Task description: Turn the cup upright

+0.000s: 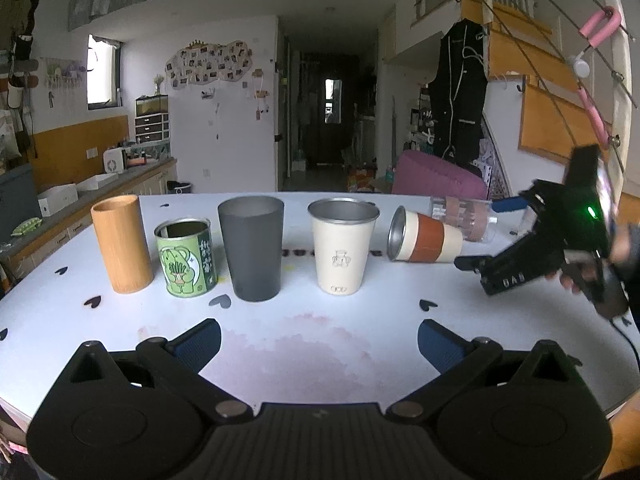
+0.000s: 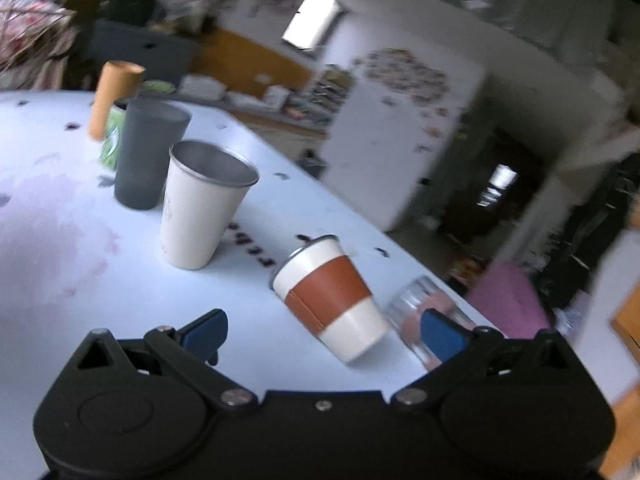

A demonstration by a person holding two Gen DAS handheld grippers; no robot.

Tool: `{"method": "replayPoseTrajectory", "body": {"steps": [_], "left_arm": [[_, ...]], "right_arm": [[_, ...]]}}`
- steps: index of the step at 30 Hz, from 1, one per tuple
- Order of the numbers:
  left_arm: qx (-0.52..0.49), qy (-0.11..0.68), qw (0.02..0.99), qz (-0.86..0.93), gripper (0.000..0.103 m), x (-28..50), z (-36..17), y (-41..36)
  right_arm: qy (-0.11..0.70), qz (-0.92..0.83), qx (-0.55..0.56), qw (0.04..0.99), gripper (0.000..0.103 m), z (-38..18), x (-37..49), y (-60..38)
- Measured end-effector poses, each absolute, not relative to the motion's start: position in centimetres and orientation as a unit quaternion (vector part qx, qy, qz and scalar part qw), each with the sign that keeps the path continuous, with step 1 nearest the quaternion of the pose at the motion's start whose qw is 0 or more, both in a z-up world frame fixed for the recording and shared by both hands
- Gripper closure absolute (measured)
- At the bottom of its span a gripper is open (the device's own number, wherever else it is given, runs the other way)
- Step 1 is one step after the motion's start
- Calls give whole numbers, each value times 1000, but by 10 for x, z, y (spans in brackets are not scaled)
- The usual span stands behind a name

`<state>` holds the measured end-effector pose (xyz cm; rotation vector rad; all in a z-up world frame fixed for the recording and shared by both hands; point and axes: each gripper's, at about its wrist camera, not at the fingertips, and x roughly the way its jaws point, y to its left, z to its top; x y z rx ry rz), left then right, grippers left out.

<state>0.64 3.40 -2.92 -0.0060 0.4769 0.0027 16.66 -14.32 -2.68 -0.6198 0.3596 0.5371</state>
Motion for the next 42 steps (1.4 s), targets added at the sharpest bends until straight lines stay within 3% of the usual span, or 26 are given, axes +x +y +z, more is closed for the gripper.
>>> {"method": "replayPoseTrajectory", "body": {"steps": [11,19,22,27,42], "left_arm": [[-17,258,966,-13,0,26,-52,42],[-28,273,962,0,0,32,-59,49],[-33,276,961,-1,0,34,-60,50],[-36,280,959,-13,0,33,-62,45],[-46,280,958,-38,0,24,-55,38]], "right_arm": [[237,319,-355,846,1,-53,245,-141],[255,327,-303,858,22,-64,275,-151],[251,322,-283,868,26,-63,268,-158],[253,301,-278,876,42,-58,241,-162],[339,186,-82,918,43,-48,142,-160]]}}
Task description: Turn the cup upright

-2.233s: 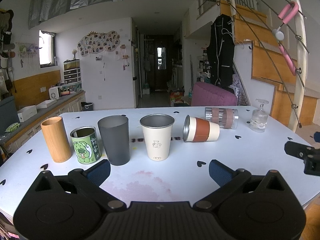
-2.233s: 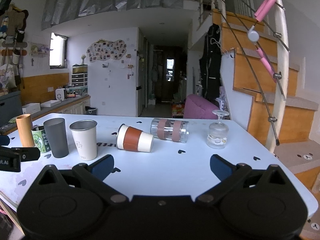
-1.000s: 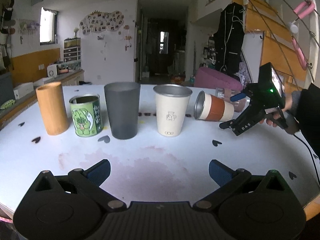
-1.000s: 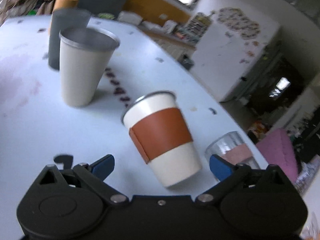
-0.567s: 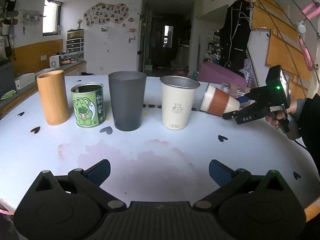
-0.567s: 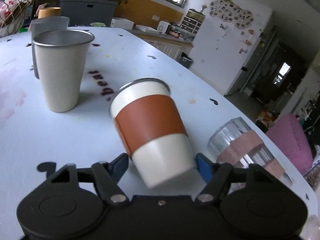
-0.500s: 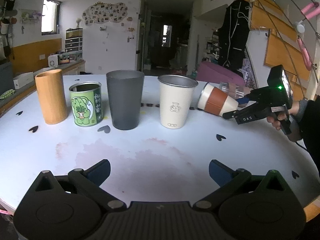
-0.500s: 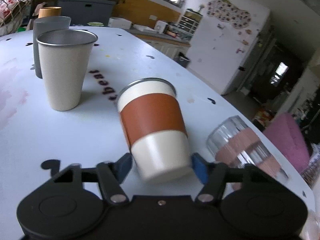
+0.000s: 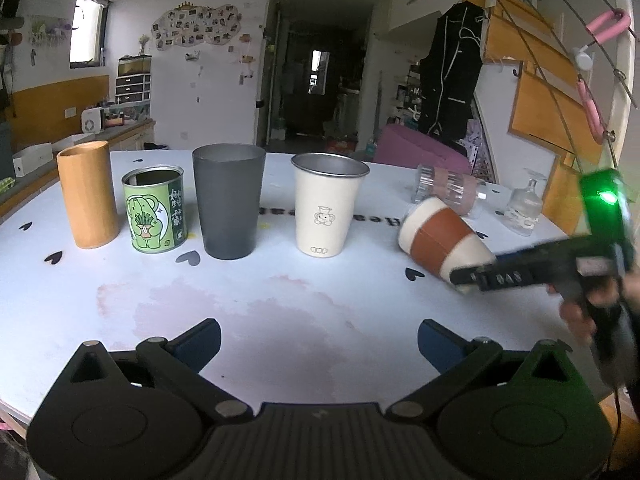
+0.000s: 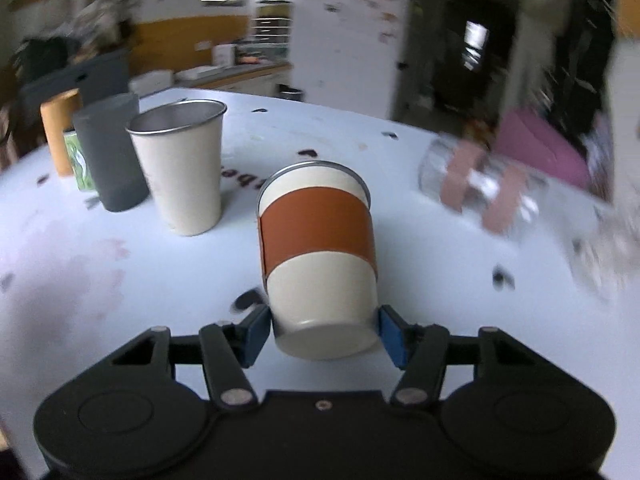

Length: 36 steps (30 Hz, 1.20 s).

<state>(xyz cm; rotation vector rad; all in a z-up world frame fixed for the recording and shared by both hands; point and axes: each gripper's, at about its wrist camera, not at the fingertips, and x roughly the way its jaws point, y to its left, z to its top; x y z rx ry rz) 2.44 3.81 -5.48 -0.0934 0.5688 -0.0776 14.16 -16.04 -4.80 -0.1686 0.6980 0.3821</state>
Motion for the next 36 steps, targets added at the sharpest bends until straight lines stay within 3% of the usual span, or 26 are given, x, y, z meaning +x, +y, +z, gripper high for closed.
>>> {"method": "replayPoseTrajectory", "body": {"steps": [13,19,24,36], "left_arm": [[-97,320,938,-94,0,32,-55,36],[-142,335,920,-145,4,55,-51,31],[-169,356,899,-191,5,80,-51,19],[-315,431,824,-192,6,144,-80,6]], "right_arm": [[338,151,-15,929,43,-55,27,-150],[327,155,-19,932,39,-54,16,-143],[317,163,2,934,45,-52,12,-147],[315,172,14,933,46,-57,13,-152]]}}
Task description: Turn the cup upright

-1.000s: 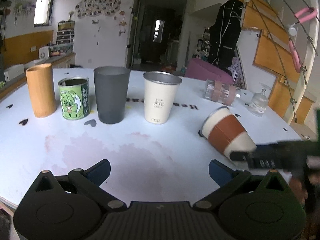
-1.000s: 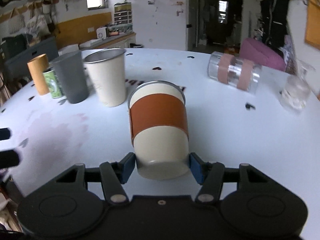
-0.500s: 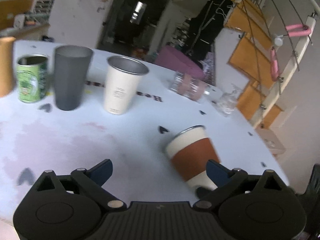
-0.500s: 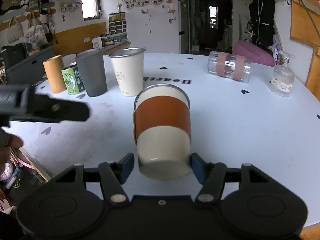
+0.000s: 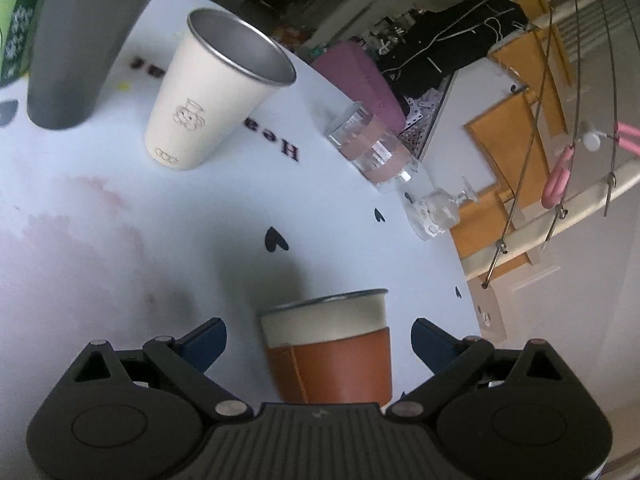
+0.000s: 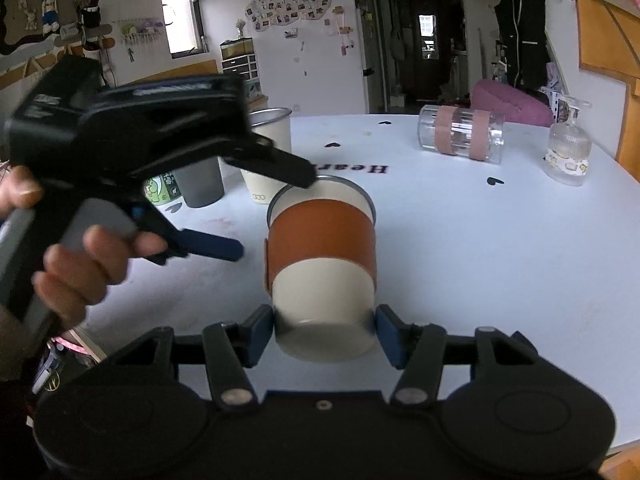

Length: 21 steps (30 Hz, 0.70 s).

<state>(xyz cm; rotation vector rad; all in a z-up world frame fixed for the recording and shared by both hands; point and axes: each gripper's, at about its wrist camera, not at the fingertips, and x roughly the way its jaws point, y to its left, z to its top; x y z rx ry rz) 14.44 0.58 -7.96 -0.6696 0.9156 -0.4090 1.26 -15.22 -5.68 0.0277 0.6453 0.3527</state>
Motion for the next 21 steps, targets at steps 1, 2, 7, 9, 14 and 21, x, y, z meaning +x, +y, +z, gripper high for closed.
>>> {"method": "replayPoseTrajectory", "body": {"steps": [1,2,7,9,14,21], "left_arm": [[-318,430,822,-195,6,146,-81,3],[-319,429,822,-197,7,146,-82,1],[-327,434,815,-202,10,149,-89,-7],[-335,439,811,-193,12,152,-95,-7],[-355,441,804,-184,16,155,-101,-1],[-339,417,822,-187,23,144,-87,8]], "right_arm": [[315,173,13,933,46,-57,12,-152],[314,174,11,933,46,-57,12,-152],[313,180,8,933,46,-58,10,-150],[312,184,4,932,46,-58,10,-150],[310,193,-8,931,46,-58,7,-147],[308,207,-23,928,46,-58,5,-140]]}}
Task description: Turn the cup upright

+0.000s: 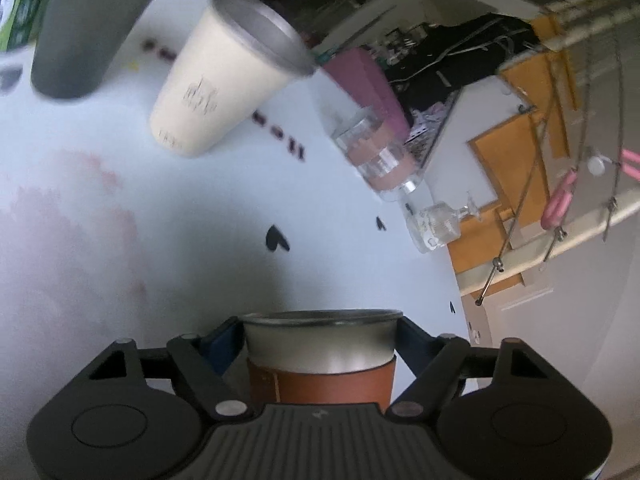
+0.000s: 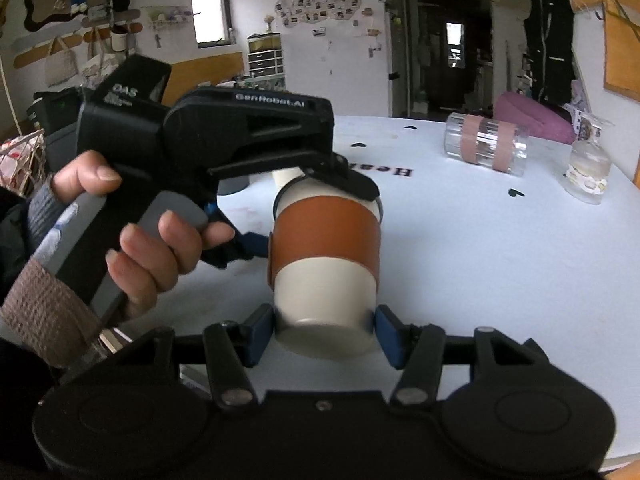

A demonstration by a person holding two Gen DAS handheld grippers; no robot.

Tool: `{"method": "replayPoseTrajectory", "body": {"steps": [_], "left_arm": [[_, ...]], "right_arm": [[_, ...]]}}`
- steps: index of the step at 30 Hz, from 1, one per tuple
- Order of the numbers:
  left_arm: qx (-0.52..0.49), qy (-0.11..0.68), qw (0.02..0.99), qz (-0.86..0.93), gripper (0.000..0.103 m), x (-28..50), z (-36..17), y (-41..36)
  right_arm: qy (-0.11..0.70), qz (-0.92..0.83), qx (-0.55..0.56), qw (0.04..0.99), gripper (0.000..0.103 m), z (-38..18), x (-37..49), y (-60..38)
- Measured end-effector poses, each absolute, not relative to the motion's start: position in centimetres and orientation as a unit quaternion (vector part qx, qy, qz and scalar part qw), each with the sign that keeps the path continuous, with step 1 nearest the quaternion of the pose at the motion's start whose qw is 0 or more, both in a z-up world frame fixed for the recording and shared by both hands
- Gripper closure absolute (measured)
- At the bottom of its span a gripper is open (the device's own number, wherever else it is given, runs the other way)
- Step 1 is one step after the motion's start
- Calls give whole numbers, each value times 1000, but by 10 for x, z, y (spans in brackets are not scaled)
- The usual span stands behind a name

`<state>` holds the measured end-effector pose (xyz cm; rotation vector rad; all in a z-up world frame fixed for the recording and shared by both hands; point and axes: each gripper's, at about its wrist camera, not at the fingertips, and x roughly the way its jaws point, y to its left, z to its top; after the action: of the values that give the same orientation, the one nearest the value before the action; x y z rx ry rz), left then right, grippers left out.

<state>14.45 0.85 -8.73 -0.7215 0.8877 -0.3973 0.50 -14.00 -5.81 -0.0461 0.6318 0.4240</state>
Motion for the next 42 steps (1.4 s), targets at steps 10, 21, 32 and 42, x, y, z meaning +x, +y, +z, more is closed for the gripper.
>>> {"method": "replayPoseTrajectory", "body": {"steps": [10,21,32,42], "left_arm": [[-179,317,915,-174,24,92,-41,8],[-70,208,975,-43,24,58,-21,50],[-48,164,971,164,24,77,-27,136],[-29,145,954,262,24,92,-39,177]], "right_arm": [[306,248,-53,918,47,-59,10,-113],[287,264,-71,918,34,-55,8,-101],[287,256,-66,921,34,-56,8,-103],[287,251,-69,922,34,-56,10,-104]]}}
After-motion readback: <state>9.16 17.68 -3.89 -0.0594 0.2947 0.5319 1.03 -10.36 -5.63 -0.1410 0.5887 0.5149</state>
